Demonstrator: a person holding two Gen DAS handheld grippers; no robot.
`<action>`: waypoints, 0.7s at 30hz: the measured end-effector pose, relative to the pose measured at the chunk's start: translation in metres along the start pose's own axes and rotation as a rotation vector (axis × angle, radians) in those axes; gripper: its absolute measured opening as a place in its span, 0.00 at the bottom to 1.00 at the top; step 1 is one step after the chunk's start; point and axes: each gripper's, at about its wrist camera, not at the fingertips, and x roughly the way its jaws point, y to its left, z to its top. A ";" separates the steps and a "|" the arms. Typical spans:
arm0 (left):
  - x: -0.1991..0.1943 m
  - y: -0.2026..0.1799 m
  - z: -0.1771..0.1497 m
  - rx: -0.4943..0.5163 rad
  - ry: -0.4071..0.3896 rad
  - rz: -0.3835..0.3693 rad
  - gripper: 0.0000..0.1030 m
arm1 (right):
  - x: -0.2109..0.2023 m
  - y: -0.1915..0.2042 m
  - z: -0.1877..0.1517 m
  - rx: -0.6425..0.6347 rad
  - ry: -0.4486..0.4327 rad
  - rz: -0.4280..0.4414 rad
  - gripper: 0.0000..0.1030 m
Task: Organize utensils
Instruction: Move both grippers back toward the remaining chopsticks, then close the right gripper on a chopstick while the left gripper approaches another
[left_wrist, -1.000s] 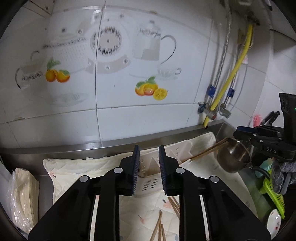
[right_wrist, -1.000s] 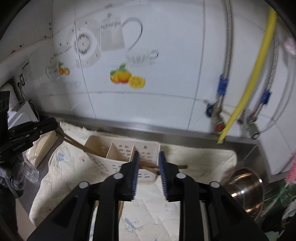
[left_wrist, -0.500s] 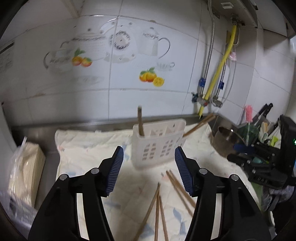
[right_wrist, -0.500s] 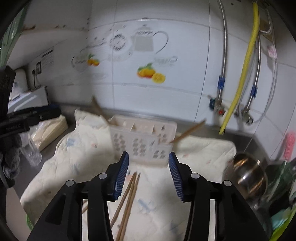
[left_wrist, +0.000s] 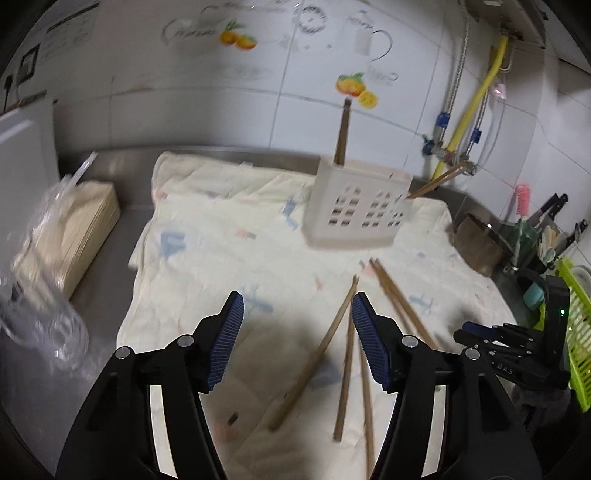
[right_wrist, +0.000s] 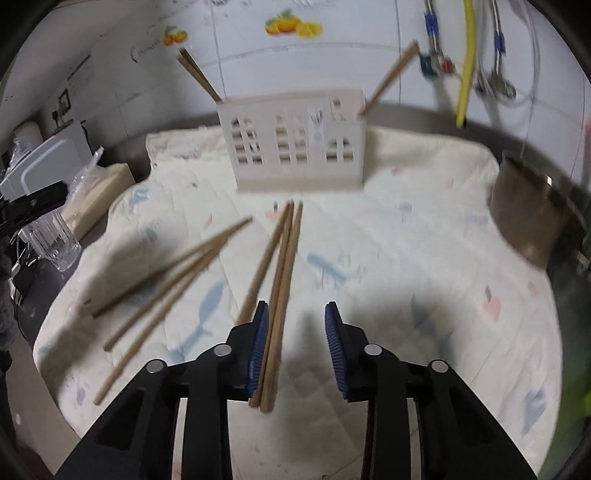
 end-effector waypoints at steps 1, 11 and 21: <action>0.000 0.002 -0.004 -0.003 0.005 0.005 0.59 | 0.004 0.001 -0.004 0.005 0.008 0.003 0.26; -0.003 0.019 -0.029 -0.043 0.036 0.040 0.59 | 0.020 0.005 -0.009 0.006 0.039 0.012 0.17; -0.004 0.022 -0.036 -0.044 0.046 0.043 0.59 | 0.027 0.010 -0.010 -0.002 0.060 0.002 0.13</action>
